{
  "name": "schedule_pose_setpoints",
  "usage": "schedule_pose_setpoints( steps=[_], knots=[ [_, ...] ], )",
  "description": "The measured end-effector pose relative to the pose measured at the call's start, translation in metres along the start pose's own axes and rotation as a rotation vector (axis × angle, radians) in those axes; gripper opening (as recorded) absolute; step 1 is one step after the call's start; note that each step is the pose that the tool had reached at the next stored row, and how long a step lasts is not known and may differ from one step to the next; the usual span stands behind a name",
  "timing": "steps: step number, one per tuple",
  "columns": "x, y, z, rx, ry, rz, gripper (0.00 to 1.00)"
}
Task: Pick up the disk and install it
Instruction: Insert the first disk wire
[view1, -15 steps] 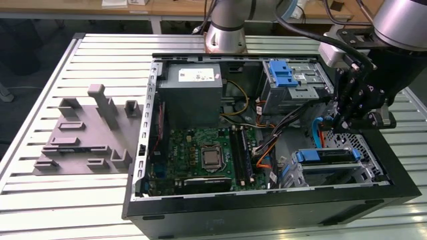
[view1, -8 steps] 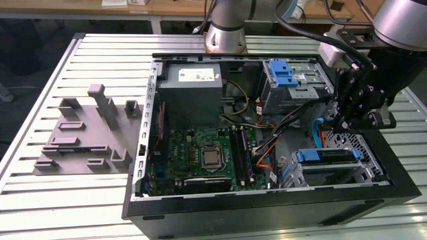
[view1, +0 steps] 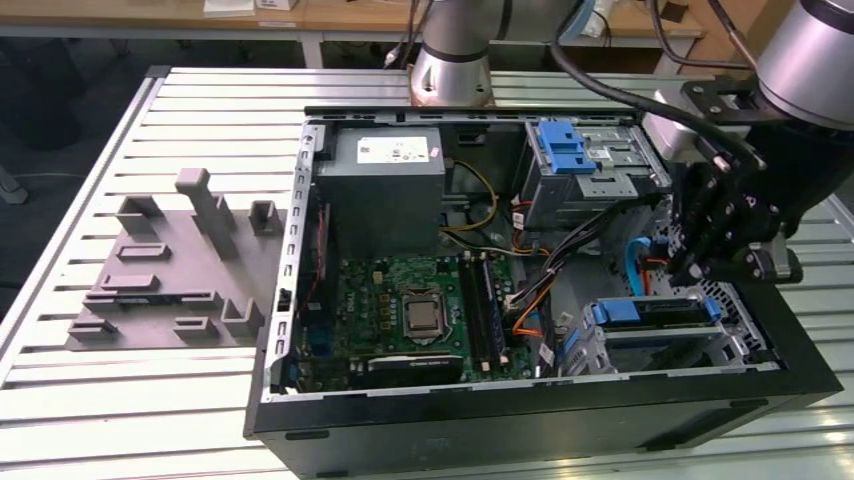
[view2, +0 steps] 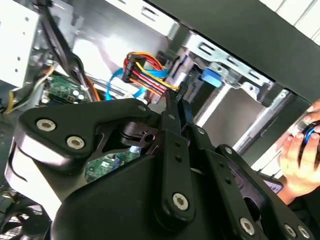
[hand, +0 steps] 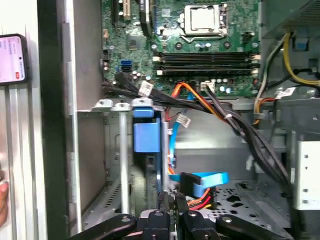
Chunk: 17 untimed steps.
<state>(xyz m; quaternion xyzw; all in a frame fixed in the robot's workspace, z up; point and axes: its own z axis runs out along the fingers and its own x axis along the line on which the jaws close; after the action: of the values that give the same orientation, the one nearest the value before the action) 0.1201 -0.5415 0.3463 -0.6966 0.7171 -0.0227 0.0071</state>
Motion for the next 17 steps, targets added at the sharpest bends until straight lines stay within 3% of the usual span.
schedule_pose_setpoints(
  steps=[2, 5, 6, 13, 17],
  knots=[
    [0.0043, -0.0001, 0.0021, -0.0025, 0.0002, 0.000, 0.16],
    [0.0052, 0.0000, 0.0041, -0.0214, 0.0004, 0.000, 0.16],
    [0.0055, 0.0000, 0.0043, -0.0236, 0.0001, -0.001, 0.16],
    [0.0115, -0.0001, 0.0055, -0.0239, 0.0000, 0.003, 0.16],
    [0.0126, -0.0022, 0.0060, -0.0322, -0.0010, 0.005, 0.16]
  ],
)
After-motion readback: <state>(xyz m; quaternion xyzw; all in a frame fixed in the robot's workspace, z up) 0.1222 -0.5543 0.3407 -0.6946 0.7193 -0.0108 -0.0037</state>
